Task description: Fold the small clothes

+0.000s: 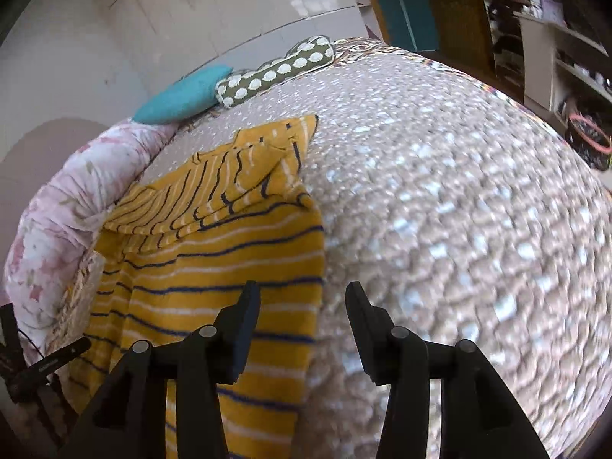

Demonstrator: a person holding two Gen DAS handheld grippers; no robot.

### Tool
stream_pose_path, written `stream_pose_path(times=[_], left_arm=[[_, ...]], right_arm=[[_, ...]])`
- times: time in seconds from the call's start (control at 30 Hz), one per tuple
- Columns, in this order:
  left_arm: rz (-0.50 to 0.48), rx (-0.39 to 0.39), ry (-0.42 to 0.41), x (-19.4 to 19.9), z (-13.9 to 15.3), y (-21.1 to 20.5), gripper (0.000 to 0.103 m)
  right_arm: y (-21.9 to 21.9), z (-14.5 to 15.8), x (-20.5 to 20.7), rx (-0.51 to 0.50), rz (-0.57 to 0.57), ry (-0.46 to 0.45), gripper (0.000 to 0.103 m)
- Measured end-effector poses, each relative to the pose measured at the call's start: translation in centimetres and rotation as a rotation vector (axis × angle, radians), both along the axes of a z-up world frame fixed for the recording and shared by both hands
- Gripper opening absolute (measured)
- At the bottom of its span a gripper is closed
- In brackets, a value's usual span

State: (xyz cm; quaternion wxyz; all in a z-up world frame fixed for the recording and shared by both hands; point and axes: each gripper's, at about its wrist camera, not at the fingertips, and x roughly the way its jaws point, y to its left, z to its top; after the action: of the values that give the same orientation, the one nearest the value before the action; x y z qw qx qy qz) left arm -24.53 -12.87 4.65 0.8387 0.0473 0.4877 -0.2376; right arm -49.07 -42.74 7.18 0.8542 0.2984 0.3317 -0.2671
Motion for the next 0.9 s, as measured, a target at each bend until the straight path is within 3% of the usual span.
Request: stream_pose_path(times=[0.23,0.53,0.9], left_arm=[[0.004,0.015,-0.042,-1.7,1.7,-1.3,0.071],[0.018,0.052,-0.036,-2.8,1.1,-1.5,0.071],[0.002,0.033,-0.045,-2.2,2.2,-2.9,0.071]], right_arm=[[0.5,-0.7,-2.5,-0.002,-0.023,0.0,0.051],[0.6,-0.2,-4.7,-0.024,-0.052,-0.017,0.057],[0.9,-1.1,-4.3,-0.047,-0.056,0.018,0.058]])
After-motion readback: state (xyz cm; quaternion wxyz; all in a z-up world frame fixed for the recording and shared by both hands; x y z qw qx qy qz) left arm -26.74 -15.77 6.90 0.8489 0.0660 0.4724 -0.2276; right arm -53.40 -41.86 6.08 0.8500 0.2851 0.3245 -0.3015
